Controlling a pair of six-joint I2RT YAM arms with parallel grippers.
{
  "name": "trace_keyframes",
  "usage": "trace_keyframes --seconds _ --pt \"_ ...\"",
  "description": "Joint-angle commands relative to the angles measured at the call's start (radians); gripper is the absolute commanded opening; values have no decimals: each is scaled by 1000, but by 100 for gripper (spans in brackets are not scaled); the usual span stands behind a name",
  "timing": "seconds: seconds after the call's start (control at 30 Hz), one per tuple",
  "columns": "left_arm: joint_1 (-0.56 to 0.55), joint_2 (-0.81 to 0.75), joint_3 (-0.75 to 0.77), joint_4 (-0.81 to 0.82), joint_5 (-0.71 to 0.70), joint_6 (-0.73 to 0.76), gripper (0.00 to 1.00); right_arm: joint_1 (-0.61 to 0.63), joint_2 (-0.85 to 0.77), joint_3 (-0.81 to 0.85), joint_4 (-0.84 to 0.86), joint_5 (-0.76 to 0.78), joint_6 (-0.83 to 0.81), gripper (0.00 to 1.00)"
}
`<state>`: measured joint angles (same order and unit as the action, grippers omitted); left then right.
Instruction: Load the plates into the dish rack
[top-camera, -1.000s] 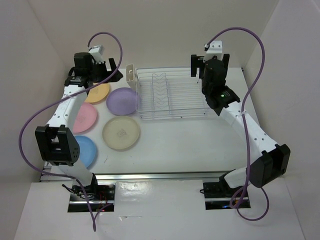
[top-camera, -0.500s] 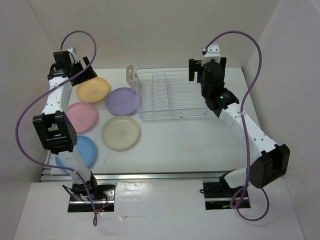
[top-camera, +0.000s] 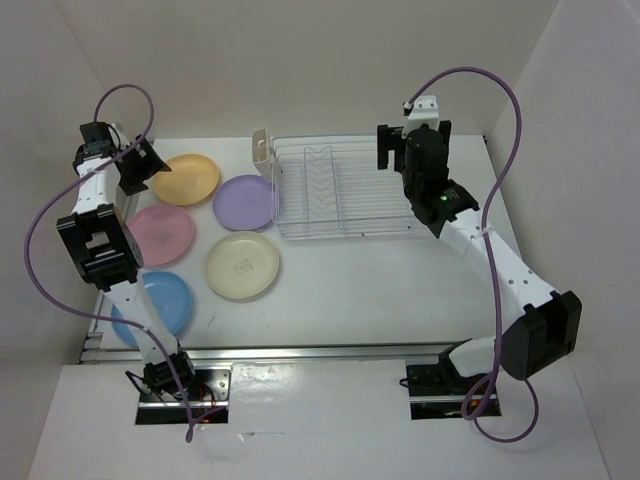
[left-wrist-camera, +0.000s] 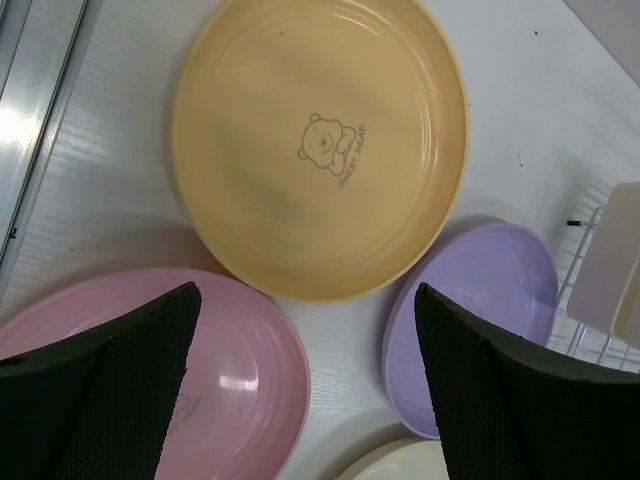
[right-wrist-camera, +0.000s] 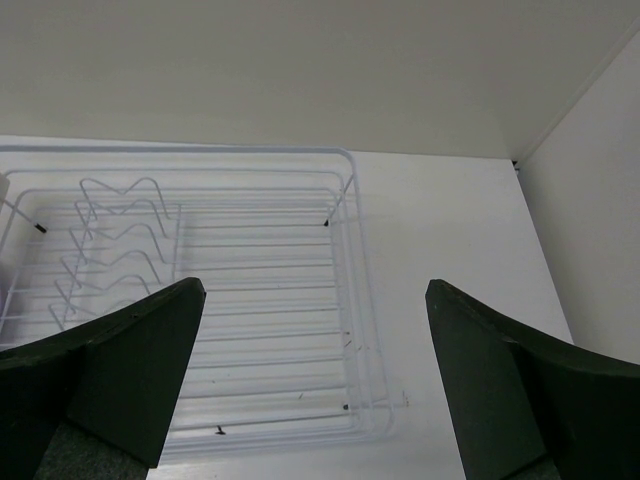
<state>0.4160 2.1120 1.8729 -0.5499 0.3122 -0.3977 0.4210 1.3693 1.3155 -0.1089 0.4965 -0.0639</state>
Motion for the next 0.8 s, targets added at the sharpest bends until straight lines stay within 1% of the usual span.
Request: trace_keyframes --seconds 0.0,0.13,0.2,0.27,0.4,0.47,0.63,0.77 --pt "-11 40 55 11 18 -13 93 -4 -36 -18 -18 -15 18 100" --pt "-11 95 55 48 -13 -44 93 -4 -27 -18 -28 -47 27 100" --pt "-11 114 55 57 -33 -55 91 -4 -18 10 -37 -56 27 100" --pt "-11 137 55 57 -76 -85 90 -4 -7 25 -46 -56 27 100" --pt "-11 137 55 80 -140 -121 90 -4 -7 44 -55 -65 27 100" --pt "-11 137 31 99 -151 -121 90 -4 -7 44 -55 -76 27 100" --pt "-2 137 31 110 -177 -121 90 5 11 53 -66 -76 27 100" --pt "-2 181 74 99 -228 -110 90 15 20 62 -75 -76 27 100"
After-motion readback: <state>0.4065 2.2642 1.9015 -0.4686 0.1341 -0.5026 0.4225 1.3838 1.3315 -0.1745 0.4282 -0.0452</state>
